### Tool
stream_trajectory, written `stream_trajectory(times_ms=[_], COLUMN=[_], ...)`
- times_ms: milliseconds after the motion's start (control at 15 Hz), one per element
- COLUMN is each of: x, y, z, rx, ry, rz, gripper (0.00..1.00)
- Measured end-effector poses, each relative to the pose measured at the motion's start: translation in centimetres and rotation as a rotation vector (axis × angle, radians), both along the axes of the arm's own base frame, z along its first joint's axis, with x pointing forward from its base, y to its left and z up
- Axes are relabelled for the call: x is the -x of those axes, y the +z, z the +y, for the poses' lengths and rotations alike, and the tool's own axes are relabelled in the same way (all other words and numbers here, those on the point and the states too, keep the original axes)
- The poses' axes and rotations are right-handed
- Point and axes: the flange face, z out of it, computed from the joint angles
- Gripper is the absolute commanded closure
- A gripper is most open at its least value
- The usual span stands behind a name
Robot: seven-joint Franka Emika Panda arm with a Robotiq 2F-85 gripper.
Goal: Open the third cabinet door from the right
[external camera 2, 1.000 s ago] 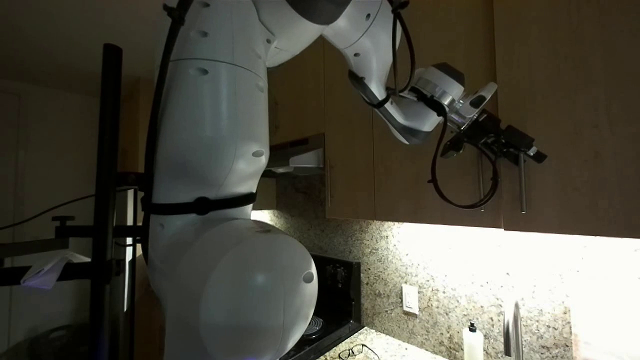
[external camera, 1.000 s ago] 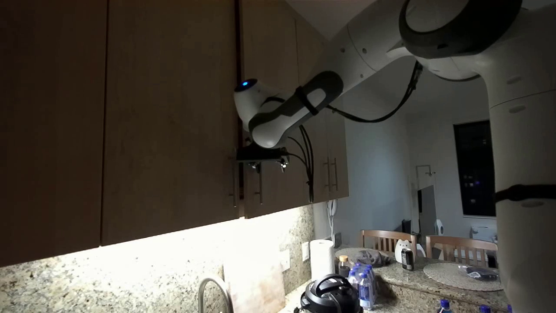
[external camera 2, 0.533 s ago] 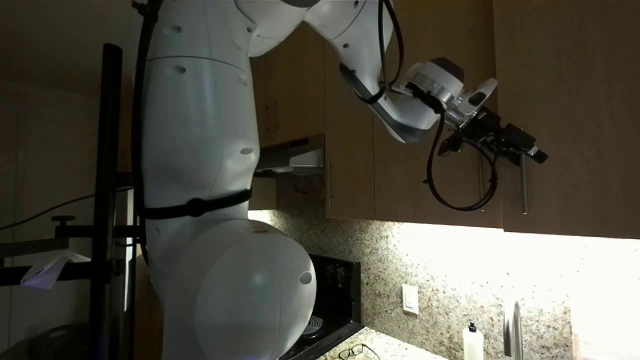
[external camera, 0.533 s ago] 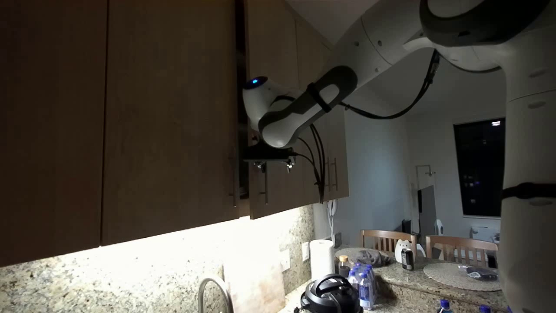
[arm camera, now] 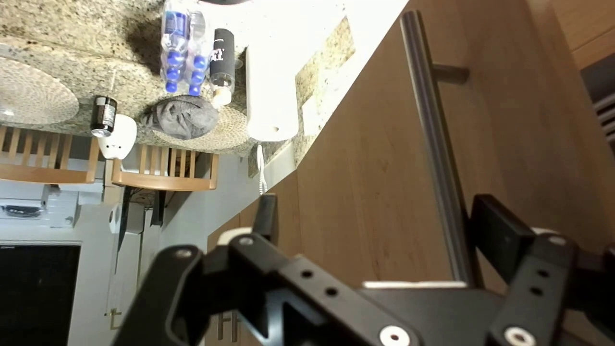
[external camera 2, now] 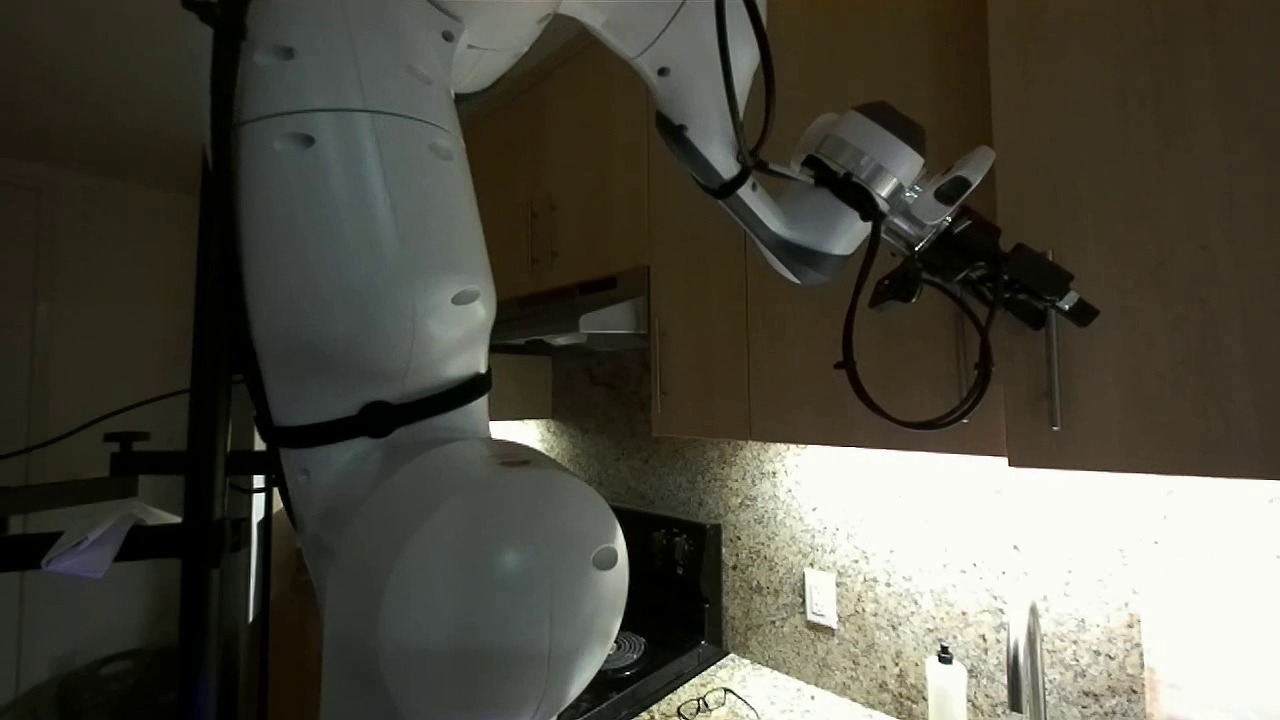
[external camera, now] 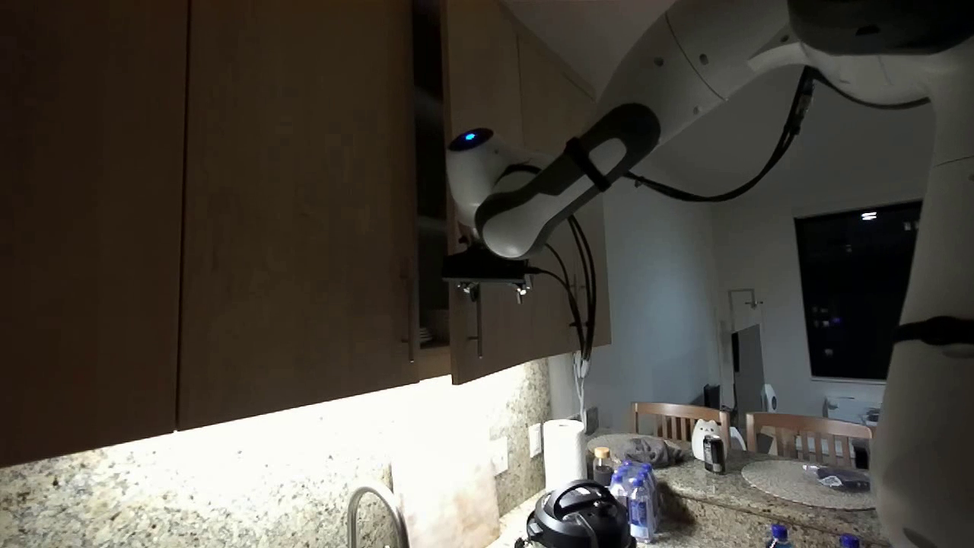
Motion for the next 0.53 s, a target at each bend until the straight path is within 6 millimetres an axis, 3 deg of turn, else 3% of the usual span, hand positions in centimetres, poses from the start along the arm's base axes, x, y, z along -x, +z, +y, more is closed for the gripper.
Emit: stream_trajectory(times_ms=[533], x=[3.0], y=[-0.3], z=[-1.5], rx=[-0.027], ry=[0.013], rz=[-0.036], gripper=[0.0])
